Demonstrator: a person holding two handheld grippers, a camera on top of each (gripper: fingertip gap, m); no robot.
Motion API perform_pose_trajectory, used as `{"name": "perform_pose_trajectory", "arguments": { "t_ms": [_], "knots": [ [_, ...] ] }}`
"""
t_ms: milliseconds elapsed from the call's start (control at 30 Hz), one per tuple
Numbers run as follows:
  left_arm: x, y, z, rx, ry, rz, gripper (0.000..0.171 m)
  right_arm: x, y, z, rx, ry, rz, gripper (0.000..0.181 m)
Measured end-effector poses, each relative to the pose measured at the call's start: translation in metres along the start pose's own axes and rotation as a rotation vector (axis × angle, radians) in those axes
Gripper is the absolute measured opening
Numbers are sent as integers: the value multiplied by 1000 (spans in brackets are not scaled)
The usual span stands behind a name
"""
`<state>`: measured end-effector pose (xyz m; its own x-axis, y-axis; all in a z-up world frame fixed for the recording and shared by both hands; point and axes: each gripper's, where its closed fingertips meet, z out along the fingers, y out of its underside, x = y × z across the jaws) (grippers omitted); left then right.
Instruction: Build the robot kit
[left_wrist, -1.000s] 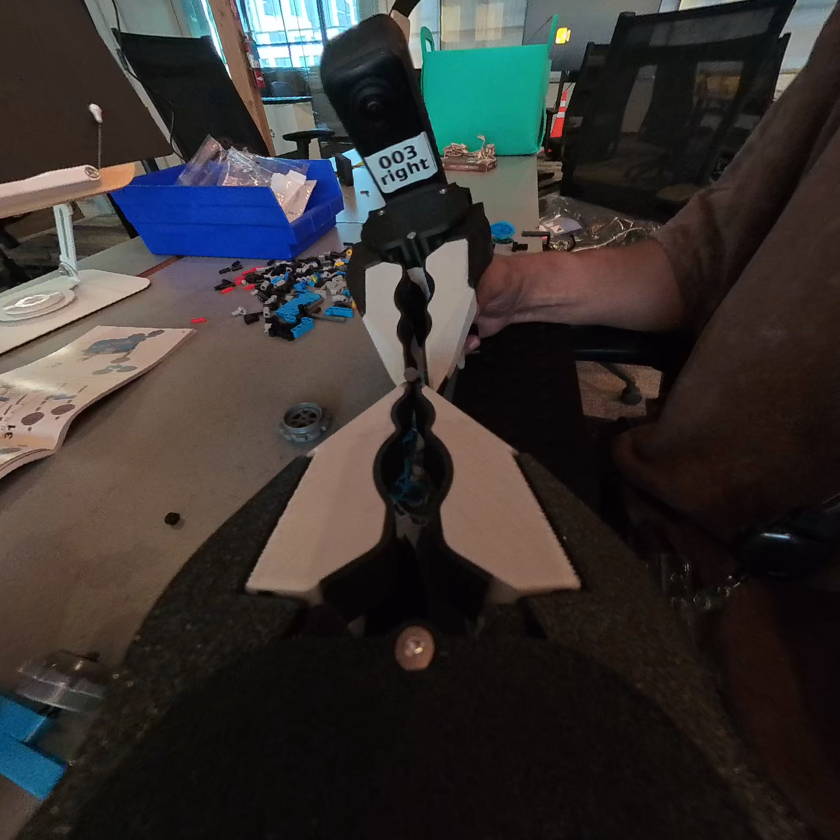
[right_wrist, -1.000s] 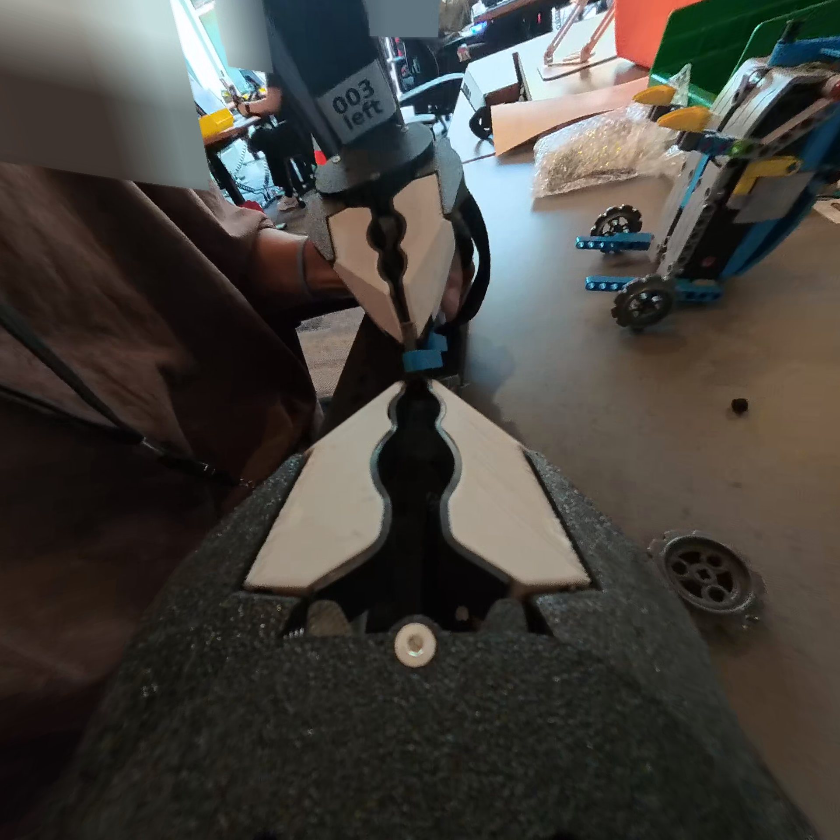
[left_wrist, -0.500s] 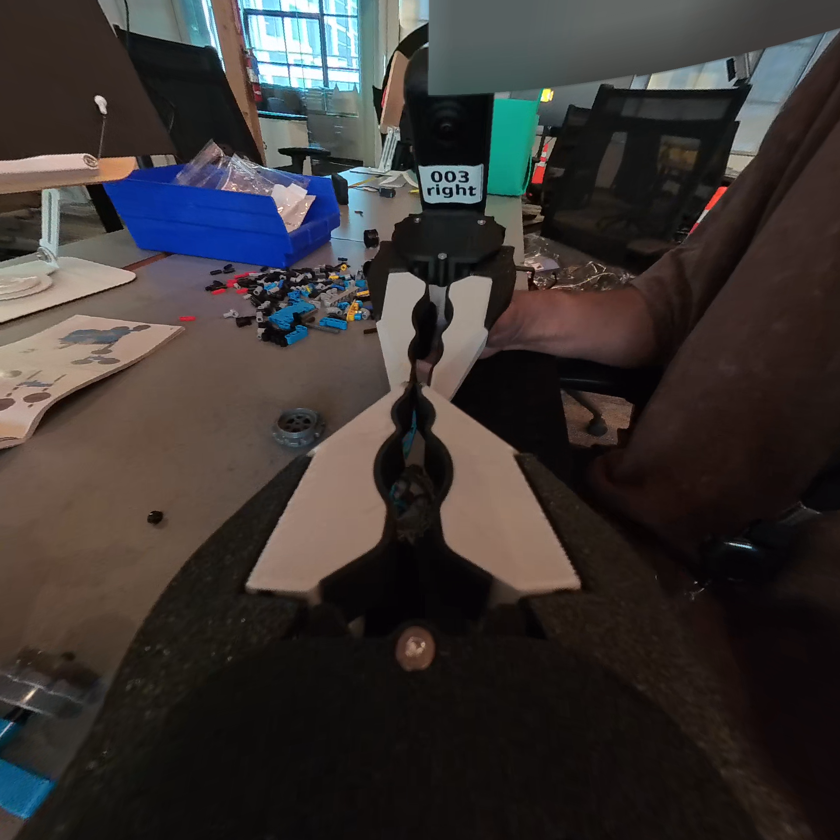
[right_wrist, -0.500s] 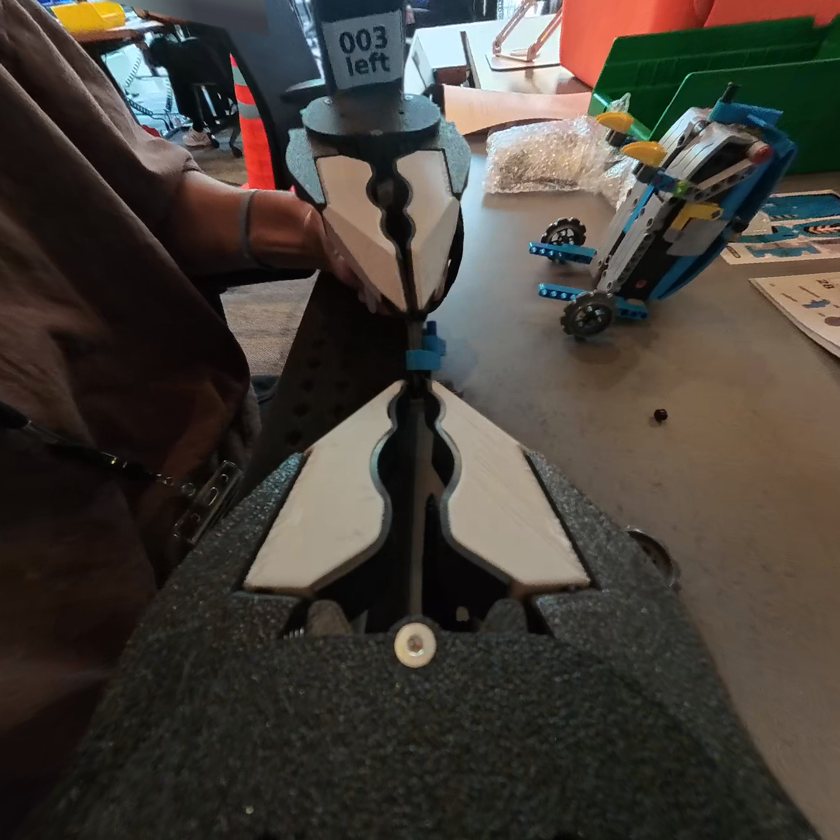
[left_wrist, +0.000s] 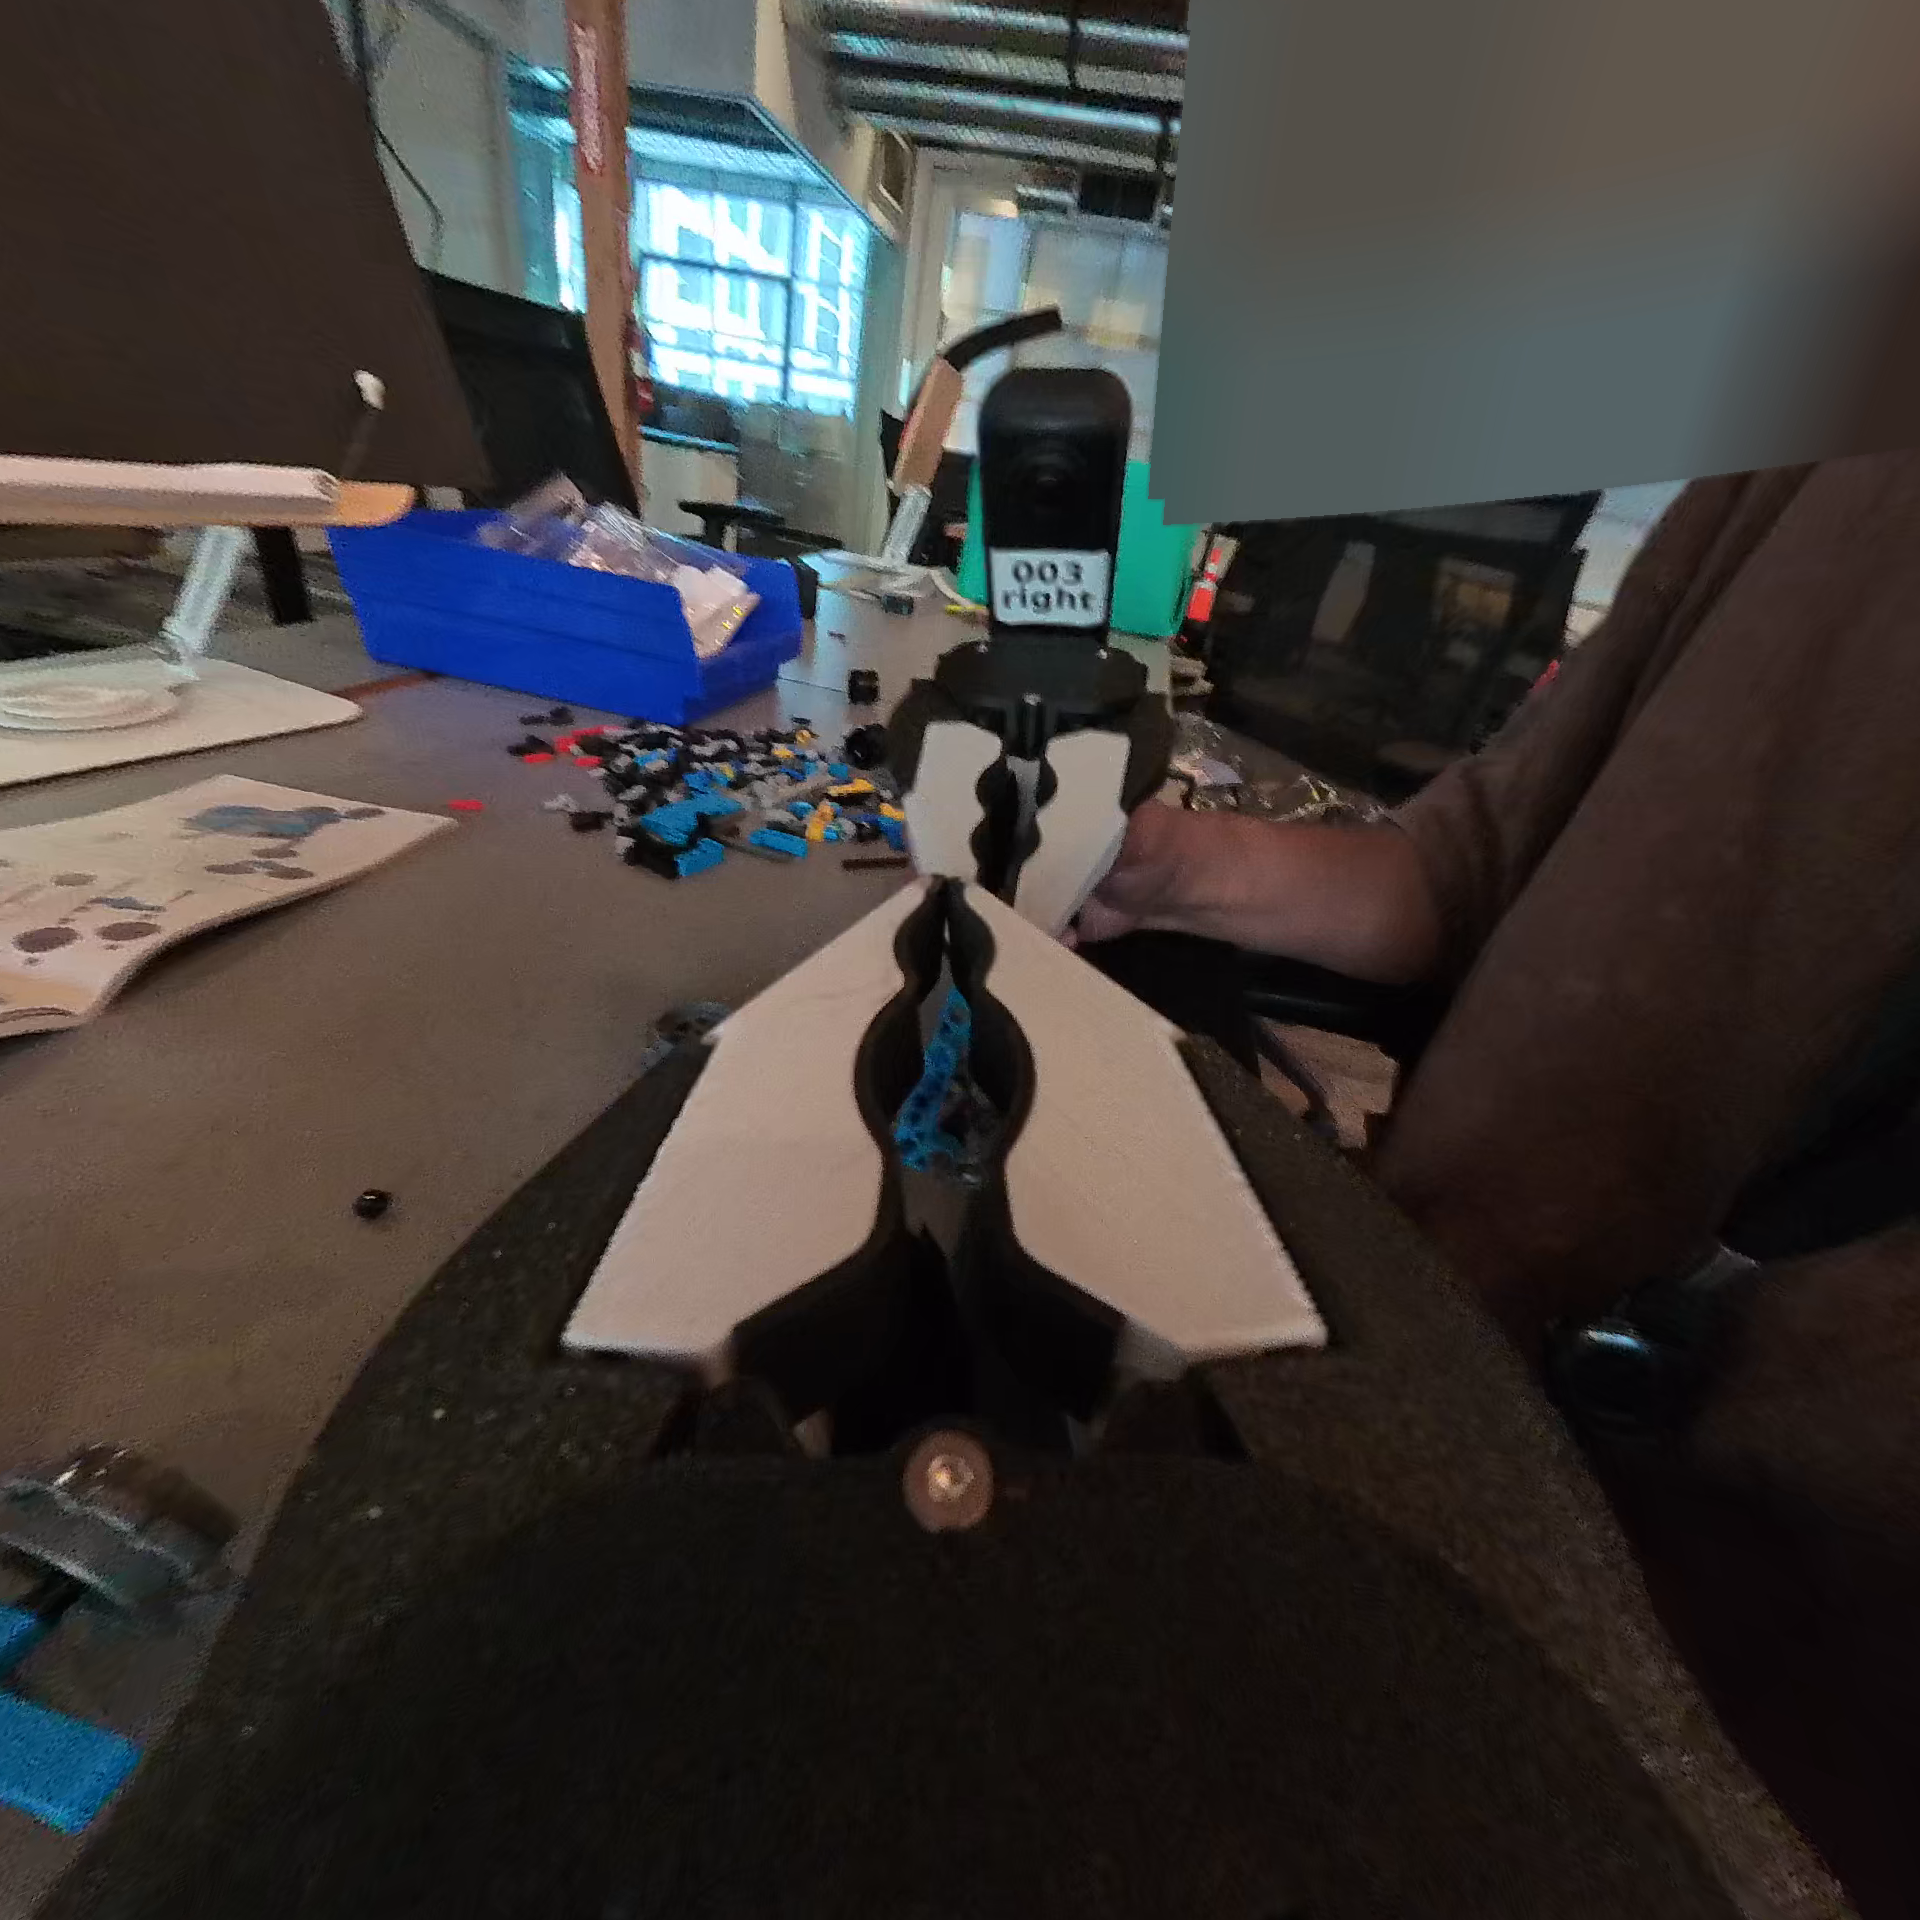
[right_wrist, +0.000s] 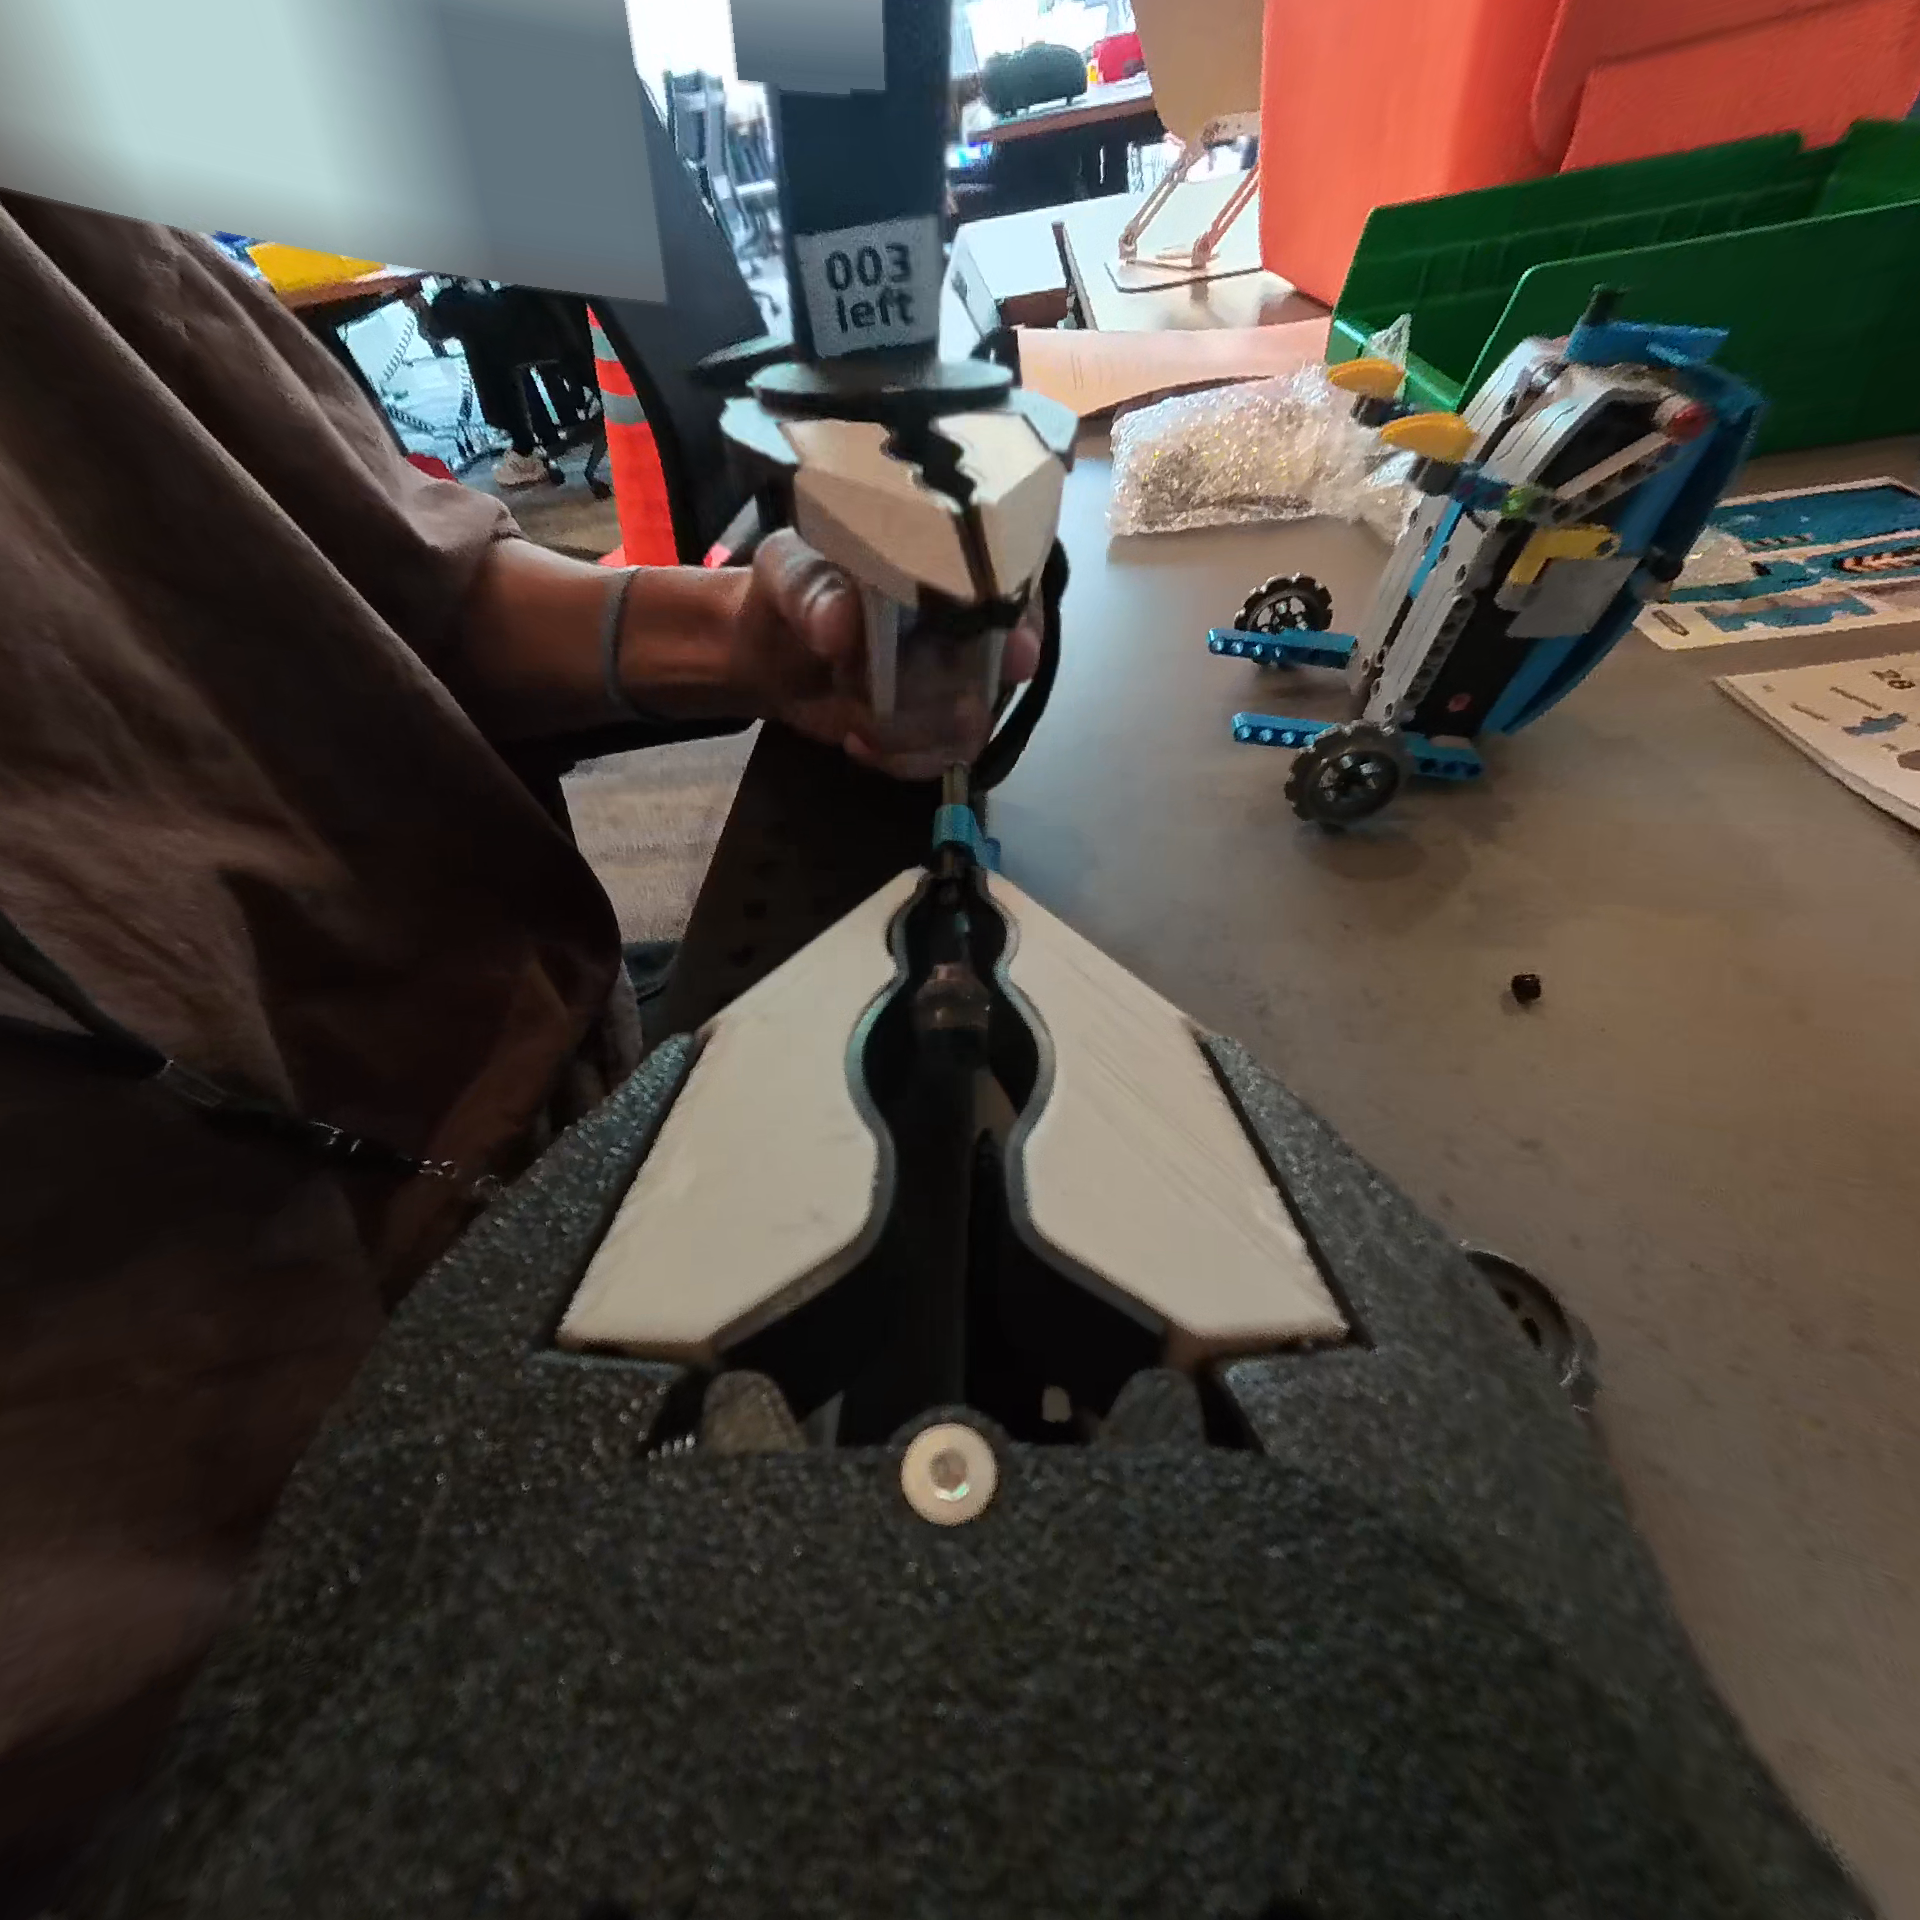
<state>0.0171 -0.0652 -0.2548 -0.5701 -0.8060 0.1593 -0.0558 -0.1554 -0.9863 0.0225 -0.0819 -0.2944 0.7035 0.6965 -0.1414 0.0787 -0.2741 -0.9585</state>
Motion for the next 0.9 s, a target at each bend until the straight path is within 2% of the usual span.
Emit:
{"name": "perform_pose_trajectory", "arguments": {
  "t_ms": [100,333,500,900],
  "knots": [
    [7,12,8,-77,34,25,0,0,-4,-4,25,-6,5,6],
    [9,21,13,-134,16,69,0,-1,-2,-3,13,-6,0,6],
    [4,14,8,-94,3,35,0,-2,-7,-6,46,-16,7,6],
    [8,24,13,-153,-7,92,0,0,-8,-10,59,-15,18,6]
  ]
}}
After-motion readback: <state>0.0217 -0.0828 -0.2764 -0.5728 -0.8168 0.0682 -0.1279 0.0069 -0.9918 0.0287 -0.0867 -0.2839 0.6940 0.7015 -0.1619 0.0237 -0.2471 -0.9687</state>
